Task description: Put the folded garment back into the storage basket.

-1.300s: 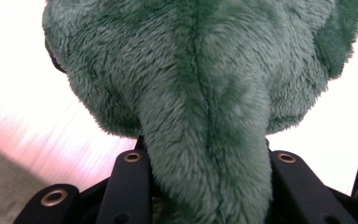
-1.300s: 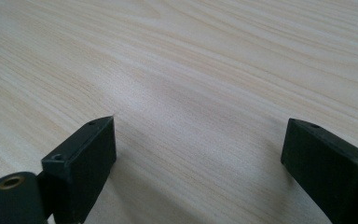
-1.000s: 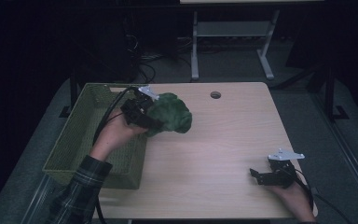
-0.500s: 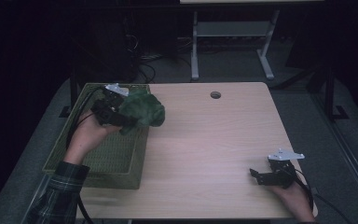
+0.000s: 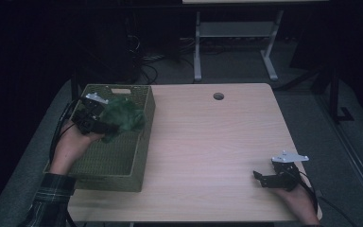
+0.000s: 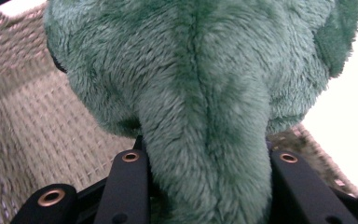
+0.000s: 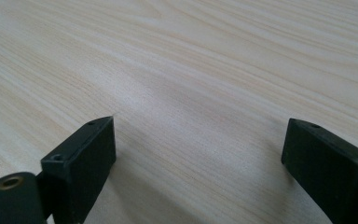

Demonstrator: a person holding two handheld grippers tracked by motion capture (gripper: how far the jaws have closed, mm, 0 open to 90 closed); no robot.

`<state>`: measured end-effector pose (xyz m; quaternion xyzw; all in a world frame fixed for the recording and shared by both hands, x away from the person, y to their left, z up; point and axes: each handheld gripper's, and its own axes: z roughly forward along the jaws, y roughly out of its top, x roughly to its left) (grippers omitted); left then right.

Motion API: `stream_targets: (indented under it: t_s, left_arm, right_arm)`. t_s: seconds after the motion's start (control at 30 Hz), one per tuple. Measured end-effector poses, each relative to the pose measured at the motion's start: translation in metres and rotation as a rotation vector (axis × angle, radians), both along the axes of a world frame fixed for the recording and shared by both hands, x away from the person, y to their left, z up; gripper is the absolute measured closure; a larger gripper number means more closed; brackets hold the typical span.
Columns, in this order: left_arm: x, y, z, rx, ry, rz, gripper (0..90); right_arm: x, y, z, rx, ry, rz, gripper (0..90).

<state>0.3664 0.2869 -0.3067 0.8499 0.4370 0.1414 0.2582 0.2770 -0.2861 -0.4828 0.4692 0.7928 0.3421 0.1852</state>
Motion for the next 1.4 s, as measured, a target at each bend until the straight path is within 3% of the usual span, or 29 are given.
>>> stream_targets:
  t_s: [0.57, 0.77, 1.2, 1.4]
  left_arm:
    - [0.012, 0.030, -0.068, 0.034, 0.079, 0.098, 62.8]
    - [0.019, 0.036, -0.087, 0.040, 0.117, 0.111, 62.7]
    - [0.019, 0.036, -0.101, 0.074, 0.167, 0.106, 59.1]
    - [0.019, 0.036, -0.103, 0.067, 0.168, 0.108, 40.6]
  right_arm:
    - [0.000, 0.000, 0.000, -0.001, -0.003, 0.002, 9.5]
    - [0.000, 0.000, 0.000, -0.001, -0.003, 0.002, 9.5]
    - [0.000, 0.000, 0.000, -0.001, -0.002, 0.001, 9.5]
    - [0.000, 0.000, 0.000, -0.001, -0.003, 0.002, 9.5]
